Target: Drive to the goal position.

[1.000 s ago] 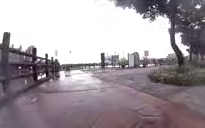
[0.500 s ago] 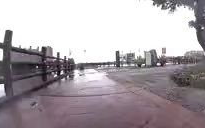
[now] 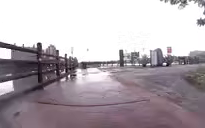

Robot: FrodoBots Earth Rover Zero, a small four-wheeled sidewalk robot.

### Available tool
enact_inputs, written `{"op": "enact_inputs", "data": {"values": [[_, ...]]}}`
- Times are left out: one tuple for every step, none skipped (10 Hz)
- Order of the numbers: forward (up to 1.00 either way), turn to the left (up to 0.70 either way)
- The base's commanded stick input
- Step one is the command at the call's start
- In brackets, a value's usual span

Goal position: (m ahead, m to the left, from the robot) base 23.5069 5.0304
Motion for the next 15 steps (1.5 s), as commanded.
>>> {"op": "enact_inputs", "data": {"values": [[1.00, -0.01], [1.00, -0.01], [1.00, -0.01], [1.00, -0.01], [1.00, -0.01], [1.00, -0.01], [1.00, -0.01], [1.00, -0.01], [1.00, -0.01], [1.00, -0.01], [1.00, -0.01], [1.00, -0.01], [1.00, -0.01], [1.00, -0.01], [1.00, -0.01]]}}
